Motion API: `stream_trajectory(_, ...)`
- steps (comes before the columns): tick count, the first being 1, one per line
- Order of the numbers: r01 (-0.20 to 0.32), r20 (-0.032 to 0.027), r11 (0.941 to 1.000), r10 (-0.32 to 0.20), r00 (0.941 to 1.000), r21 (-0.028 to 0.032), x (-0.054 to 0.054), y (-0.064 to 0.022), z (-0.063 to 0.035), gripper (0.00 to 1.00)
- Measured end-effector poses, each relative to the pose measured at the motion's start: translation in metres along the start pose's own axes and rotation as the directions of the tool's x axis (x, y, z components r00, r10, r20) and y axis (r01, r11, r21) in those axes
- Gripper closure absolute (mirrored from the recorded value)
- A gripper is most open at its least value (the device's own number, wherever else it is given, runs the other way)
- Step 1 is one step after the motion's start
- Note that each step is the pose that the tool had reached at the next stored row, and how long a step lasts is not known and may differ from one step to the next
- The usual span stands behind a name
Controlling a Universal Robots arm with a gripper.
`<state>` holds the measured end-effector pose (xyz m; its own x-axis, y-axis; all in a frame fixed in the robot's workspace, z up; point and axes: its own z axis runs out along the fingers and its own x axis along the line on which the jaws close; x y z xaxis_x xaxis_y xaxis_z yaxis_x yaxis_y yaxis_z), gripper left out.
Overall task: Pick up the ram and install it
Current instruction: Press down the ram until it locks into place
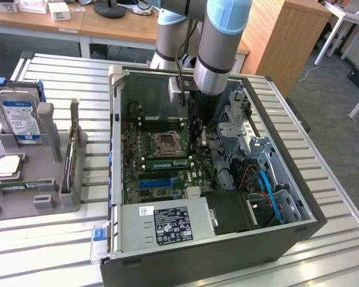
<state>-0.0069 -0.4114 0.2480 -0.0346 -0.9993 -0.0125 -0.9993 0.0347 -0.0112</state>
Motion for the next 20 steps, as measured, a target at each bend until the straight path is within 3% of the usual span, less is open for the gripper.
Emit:
stream_trajectory(7, -0.003, -0.0003, 1.0000, 0.003, 1.0000, -0.0008, -0.0008, -0.0002, 0.0002, 0.89)
stream_trajectory(13, -0.003, -0.0007, 0.9999, 0.003, 1.0000, -0.0129, -0.0009, -0.0027, 0.0002, 0.89)
stream_trajectory(20, -0.003, 0.0034, 0.9999, 0.003, 1.0000, -0.0132, -0.0011, -0.0026, 0.0034, 0.89)
